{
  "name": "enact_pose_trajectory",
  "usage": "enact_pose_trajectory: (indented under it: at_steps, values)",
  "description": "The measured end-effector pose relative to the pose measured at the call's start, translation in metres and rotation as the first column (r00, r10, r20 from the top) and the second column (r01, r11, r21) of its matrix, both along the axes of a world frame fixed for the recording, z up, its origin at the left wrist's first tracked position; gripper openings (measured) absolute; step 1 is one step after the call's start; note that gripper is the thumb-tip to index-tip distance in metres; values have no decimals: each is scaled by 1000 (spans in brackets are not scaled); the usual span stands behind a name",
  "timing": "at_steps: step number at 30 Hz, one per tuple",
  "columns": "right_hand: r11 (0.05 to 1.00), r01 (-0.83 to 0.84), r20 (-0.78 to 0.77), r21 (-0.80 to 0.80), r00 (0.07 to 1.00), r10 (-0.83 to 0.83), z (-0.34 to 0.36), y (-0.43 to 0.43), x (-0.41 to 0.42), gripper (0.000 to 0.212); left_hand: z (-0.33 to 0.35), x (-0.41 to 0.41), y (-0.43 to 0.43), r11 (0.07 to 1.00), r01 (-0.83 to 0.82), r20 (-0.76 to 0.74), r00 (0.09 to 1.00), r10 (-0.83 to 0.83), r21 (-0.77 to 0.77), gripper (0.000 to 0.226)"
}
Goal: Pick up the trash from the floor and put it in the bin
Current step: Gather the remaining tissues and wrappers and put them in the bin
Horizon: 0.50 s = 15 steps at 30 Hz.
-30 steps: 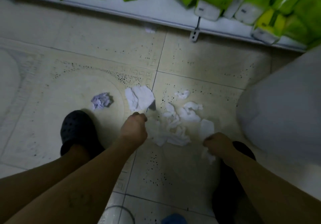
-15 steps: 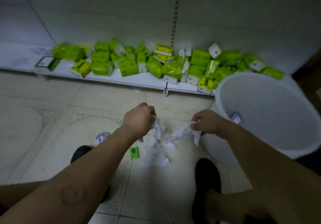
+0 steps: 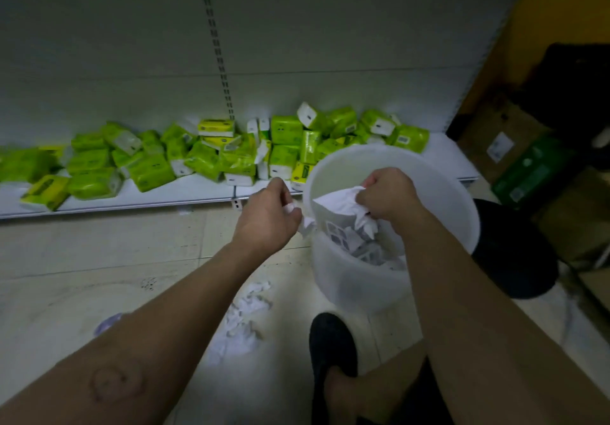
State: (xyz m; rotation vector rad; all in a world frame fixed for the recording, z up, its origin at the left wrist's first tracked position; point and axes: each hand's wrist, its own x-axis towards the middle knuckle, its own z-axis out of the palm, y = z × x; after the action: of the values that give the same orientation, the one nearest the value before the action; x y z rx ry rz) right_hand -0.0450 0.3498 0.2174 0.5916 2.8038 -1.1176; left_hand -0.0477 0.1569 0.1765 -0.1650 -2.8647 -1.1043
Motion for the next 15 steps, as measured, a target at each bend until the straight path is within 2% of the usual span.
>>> enact_pose_trajectory:
  at_steps: [2,4,6,7,10,15]
  values:
    - [997,78,7,-29,997,-78,-7,20,-4,6,-5,-10,22,998,8,-30,1000,-6,68,15]
    - [993,111,11,27,994,-111,-15,39,-3,8,-10,-18,42,992,8,-31,1000,-5,125,11]
    - [989,108,16,99,994,-110,-25,53,-1,30,-15,-26,59,987,16,-20,1000,-13,160,15]
    - [989,101,29,103,994,-105,-28,56,1,42,-17,-28,65,988,31,-10,1000,-30,152,24]
    - [992,37,69,117,997,-45,-33,56,3,65,-22,-30,67,996,84,49,995,-84,-2,59]
    - [977,-161,151,142,979,140,-33,23,2,70,-29,-12,24,967,139,120,986,-115,-214,62]
